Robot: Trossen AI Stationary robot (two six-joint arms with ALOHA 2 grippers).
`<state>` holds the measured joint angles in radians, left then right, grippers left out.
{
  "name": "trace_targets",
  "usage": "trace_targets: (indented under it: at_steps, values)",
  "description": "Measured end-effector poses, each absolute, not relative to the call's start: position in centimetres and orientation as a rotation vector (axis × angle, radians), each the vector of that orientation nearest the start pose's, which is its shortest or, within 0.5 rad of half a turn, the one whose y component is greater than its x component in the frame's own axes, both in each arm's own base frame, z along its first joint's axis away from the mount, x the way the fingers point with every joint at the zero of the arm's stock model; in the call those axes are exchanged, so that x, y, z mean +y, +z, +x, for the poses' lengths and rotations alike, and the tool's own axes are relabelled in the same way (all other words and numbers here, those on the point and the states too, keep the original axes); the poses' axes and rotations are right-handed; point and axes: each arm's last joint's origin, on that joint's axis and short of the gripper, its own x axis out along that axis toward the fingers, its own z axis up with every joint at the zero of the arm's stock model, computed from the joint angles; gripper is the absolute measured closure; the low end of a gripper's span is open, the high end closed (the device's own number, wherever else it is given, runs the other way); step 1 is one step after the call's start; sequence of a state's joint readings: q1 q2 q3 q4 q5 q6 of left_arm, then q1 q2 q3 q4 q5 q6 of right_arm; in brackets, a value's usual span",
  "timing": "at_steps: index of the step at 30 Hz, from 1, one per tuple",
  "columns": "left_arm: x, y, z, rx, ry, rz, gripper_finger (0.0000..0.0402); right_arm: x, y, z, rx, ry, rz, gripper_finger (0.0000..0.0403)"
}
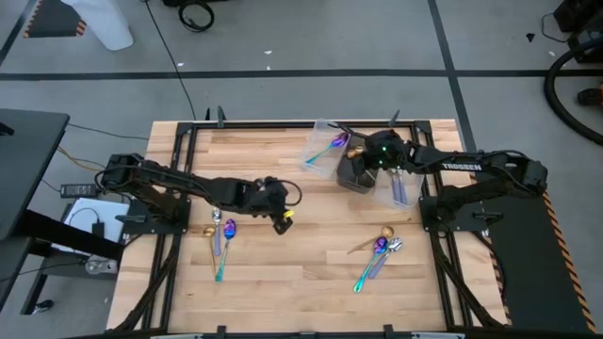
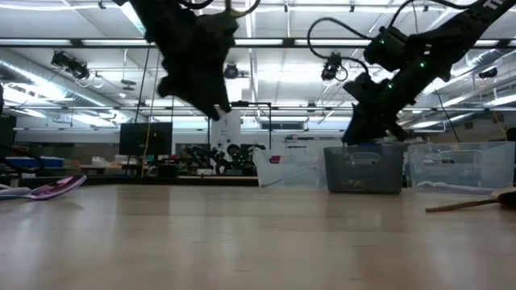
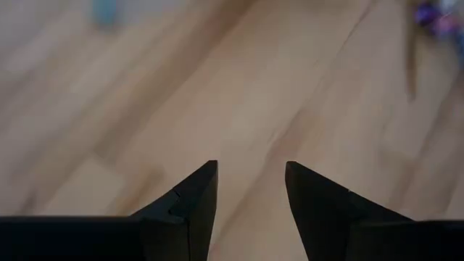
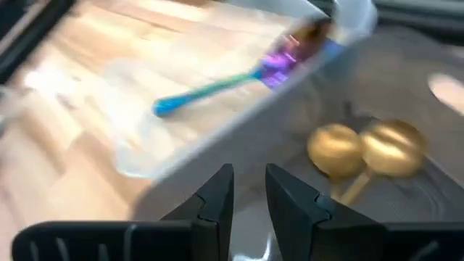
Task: Sort silverware by color (type)
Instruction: Put the blue spoon into the left transparent bin
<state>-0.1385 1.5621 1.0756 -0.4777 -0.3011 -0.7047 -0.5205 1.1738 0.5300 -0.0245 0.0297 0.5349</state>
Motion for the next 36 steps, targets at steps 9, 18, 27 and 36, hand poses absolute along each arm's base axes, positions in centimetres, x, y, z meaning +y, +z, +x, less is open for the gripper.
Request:
trace_targets:
  at_steps: [9, 18, 27, 36]
  values:
    - [-7.6, 21.5, 28.1, 1.011, 0.674, -0.581, 0.0230, -9.4, 21.8, 20.2, 0.499, -0.493, 0.517, 0.0312]
    - [-10.5, 20.6, 24.9, 1.125, 0.851, -0.715, 0.0230, -5.7, 23.1, 19.6, 0.518, -0.465, 0.377, 0.0312]
    - [-12.4, 18.2, 22.2, 1.272, 0.939, -0.867, 0.0230, -2.7, 23.6, 20.1, 0.481, -0.466, 0.272, 0.0312]
    - [-12.6, 16.3, 21.3, 1.281, 0.938, -0.903, 0.0230, -2.4, 23.7, 20.2, 0.468, -0.447, 0.268, 0.0312]
